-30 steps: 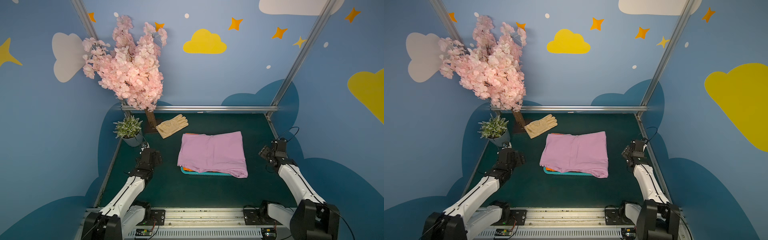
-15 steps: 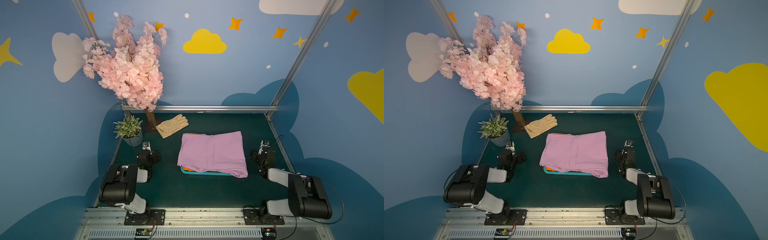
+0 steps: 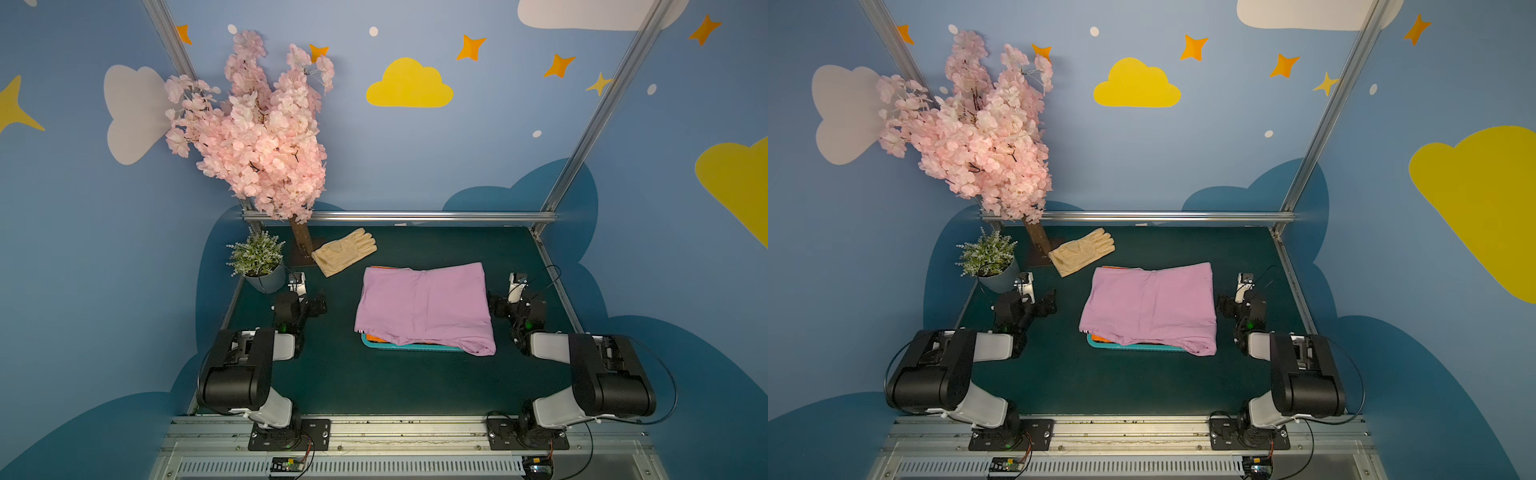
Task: Put the folded long pants in the basket
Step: Reset both arms
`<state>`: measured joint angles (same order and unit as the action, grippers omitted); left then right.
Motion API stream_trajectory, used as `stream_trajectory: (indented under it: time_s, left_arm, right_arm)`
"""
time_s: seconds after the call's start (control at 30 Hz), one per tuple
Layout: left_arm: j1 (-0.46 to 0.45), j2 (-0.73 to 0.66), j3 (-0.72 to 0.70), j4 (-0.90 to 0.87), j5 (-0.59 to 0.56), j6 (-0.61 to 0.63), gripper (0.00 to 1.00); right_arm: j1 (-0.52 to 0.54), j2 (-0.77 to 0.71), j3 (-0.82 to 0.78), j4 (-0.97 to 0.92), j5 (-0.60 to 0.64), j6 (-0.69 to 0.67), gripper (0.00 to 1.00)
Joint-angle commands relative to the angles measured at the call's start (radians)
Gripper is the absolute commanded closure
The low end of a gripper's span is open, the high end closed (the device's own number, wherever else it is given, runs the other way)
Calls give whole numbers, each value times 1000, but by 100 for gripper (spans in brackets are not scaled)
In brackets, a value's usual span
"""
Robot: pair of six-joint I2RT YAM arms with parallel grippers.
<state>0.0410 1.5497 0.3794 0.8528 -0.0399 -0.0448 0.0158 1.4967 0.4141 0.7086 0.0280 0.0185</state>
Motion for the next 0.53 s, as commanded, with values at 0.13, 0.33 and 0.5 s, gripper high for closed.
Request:
stream_trajectory:
  time_s: [0.13, 0.33, 0.5]
  left_arm:
    - [-2, -14, 6, -16, 9, 10, 0]
    - [-1, -14, 6, -16, 9, 10, 0]
    - [-1, -14, 6, -16, 9, 10, 0]
  right_arm:
    - [7, -27, 32, -69, 3, -12, 2]
    - [4, -23, 39, -80, -3, -13, 2]
    - [4, -32, 27, -65, -7, -13, 2]
